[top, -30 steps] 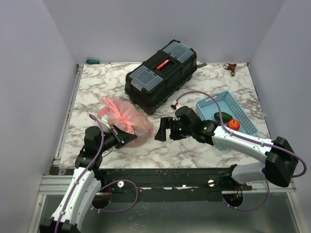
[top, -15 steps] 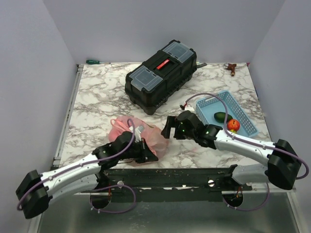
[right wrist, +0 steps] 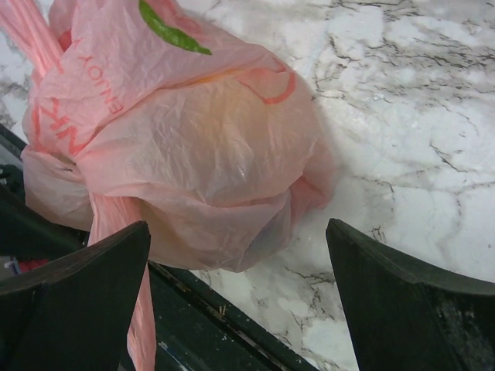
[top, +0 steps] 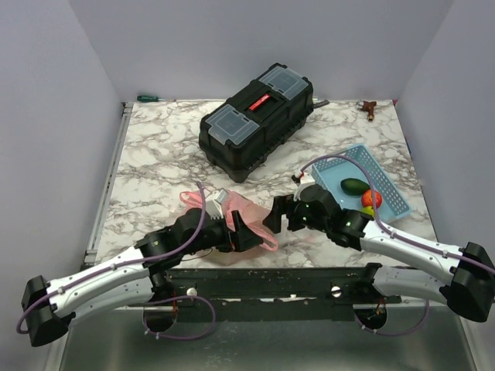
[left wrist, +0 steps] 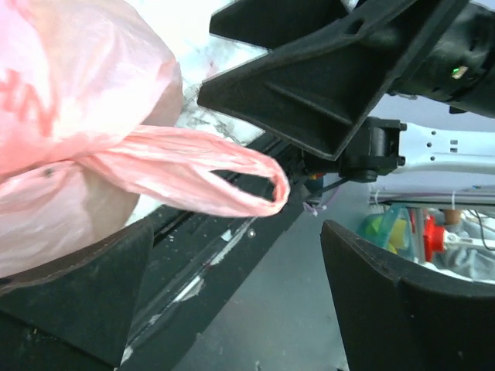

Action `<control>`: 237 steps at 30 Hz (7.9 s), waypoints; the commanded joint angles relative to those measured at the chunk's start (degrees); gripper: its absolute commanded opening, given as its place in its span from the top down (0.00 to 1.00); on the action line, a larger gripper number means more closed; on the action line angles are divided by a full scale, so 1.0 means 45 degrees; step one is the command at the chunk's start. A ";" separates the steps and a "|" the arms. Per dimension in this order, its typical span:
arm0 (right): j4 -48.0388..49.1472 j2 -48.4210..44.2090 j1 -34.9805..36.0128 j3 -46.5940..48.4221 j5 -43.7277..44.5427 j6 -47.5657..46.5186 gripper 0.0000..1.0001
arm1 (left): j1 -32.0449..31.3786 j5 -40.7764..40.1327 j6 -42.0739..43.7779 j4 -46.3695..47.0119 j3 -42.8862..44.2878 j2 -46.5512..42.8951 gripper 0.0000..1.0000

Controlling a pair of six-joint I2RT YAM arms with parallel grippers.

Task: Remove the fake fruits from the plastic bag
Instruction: Move the plastic bag to the center of the board, then untie the plastic bag at the center of the board.

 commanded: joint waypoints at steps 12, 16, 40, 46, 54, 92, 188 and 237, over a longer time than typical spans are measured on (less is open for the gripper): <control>0.1421 0.1999 0.0224 0.2183 -0.2503 -0.2106 0.07 | 0.0628 -0.6311 0.4725 -0.8997 0.4029 -0.1518 0.01; 0.2163 0.2584 0.0481 0.2253 -0.2775 -0.1365 0.07 | 0.1986 -0.5156 0.6441 -0.8467 0.4500 0.0173 0.01; 0.2623 0.3306 0.0706 0.2552 -0.1779 -0.0216 0.15 | 0.4928 0.2518 1.0526 -0.6480 0.4171 0.3952 0.53; 0.3589 0.4117 0.0901 0.2446 -0.2077 0.0333 0.18 | 0.4904 0.3008 1.0644 -0.6485 0.4198 0.4276 0.90; 0.3694 0.5038 0.1282 0.2777 -0.1759 0.0536 0.21 | 0.4922 0.3303 1.0702 -0.6340 0.4119 0.4059 1.00; 0.2305 0.1250 0.1302 0.0879 0.3707 0.0779 0.98 | 0.5407 -0.0822 1.0175 -0.6132 0.3955 0.1153 1.00; 0.1109 0.2287 0.1550 0.3193 0.1060 -0.0716 0.99 | 0.3849 -0.0601 1.2554 -0.5876 0.6812 0.5262 0.46; -0.2475 0.2062 0.1551 0.5450 0.2181 -0.3076 0.43 | 0.3848 -0.2104 1.2975 -0.3497 0.5217 0.1615 0.51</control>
